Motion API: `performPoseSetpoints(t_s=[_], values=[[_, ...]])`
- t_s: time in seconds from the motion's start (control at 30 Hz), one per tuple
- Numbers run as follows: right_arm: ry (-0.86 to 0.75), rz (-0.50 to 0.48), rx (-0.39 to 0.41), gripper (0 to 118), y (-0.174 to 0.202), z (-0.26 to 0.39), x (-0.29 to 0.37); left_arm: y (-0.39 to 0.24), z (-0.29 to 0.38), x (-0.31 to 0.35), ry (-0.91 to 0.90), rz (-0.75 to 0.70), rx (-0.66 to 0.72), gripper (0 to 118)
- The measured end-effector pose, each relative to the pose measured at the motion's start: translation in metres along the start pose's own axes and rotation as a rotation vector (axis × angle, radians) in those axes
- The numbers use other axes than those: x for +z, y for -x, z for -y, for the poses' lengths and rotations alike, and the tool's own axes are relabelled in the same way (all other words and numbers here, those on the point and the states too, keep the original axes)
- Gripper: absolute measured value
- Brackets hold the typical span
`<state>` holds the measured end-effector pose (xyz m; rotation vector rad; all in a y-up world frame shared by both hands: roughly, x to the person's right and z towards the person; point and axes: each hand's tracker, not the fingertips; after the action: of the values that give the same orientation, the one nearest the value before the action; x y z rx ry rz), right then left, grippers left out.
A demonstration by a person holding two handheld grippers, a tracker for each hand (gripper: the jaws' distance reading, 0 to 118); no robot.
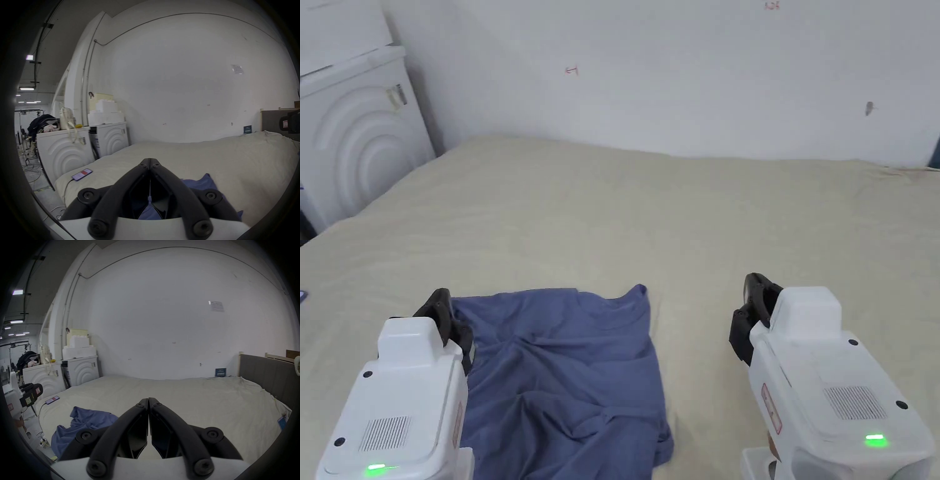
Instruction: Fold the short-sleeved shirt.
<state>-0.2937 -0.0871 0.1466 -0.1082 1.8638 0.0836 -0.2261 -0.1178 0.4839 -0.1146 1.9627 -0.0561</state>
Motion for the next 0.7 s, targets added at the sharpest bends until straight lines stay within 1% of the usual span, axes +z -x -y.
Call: performPoseSetpoints(t_s=[0.17,0.3,0.5,0.7], values=[[0.011,-0.072,0.012,0,0.029,0.004,-0.01,0.035,0.004,0.012,0.017,-0.064,-0.004,1],[0.019,-0.102,0.021,0,0.043,0.007,-0.013,0.052,0.007,0.018,0.026,-0.109,-0.005,1],[0.024,-0.117,0.028,0,0.048,0.007,-0.015,0.063,0.011,0.019,0.035,-0.143,0.019,1],[0.028,-0.105,0.037,0,0.043,0.007,-0.017,0.06,0.009,0.011,0.054,-0.12,0.023,1]])
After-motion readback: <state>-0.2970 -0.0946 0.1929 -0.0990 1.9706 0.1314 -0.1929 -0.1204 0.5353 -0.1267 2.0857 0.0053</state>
